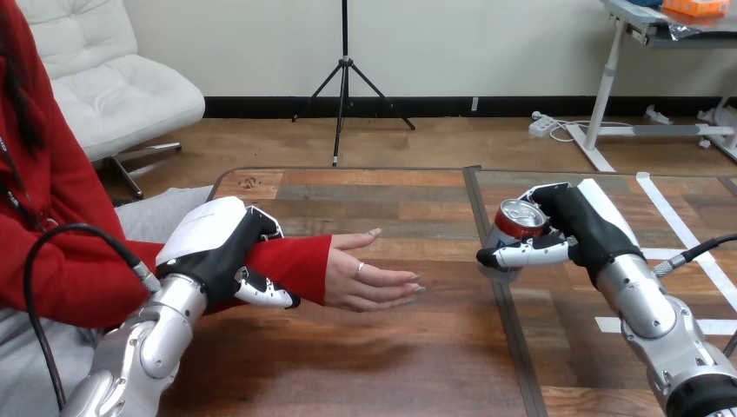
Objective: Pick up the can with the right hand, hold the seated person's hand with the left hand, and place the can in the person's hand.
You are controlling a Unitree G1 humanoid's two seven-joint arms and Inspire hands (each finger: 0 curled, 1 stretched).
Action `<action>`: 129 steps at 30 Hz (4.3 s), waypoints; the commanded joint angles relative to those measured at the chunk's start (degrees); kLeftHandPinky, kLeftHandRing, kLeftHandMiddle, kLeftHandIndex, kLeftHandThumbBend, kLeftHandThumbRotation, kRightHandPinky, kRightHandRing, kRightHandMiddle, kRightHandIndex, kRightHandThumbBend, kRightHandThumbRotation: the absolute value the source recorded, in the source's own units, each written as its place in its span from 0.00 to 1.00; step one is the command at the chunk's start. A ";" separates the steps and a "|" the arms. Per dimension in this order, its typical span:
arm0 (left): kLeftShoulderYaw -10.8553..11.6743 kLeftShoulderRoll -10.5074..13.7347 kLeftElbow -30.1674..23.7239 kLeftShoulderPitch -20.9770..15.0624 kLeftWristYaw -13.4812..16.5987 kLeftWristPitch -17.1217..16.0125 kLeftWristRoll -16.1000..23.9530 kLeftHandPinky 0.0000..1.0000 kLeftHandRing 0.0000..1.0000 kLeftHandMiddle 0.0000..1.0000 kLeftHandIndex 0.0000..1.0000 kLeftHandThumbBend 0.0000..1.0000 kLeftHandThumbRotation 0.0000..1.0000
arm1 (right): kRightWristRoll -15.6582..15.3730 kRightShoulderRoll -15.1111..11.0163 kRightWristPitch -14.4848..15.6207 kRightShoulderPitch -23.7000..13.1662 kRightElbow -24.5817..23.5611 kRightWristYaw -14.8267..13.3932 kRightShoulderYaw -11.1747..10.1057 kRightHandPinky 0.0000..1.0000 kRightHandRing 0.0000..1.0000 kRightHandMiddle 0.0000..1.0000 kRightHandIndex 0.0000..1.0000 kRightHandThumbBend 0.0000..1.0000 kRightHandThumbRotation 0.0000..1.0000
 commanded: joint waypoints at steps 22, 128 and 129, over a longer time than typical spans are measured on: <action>0.18 -7.44 -5.18 -20.13 3.23 -3.53 -3.66 0.20 0.26 0.34 0.36 0.60 0.00 | 0.02 3.18 -2.98 -11.46 -4.32 -0.24 1.09 0.33 0.36 0.42 0.45 0.80 0.00; -1.39 -13.25 -3.50 -24.39 2.73 -4.51 -4.46 0.21 0.27 0.35 0.36 0.57 0.00 | -0.22 7.75 -4.74 -15.08 -18.72 4.00 1.05 0.29 0.34 0.41 0.43 0.78 0.00; -1.36 -13.26 -3.51 -24.38 2.72 -4.52 -4.50 0.22 0.27 0.35 0.36 0.57 0.00 | -0.22 7.75 -4.79 -15.07 -18.84 4.05 1.05 0.29 0.34 0.41 0.43 0.78 0.00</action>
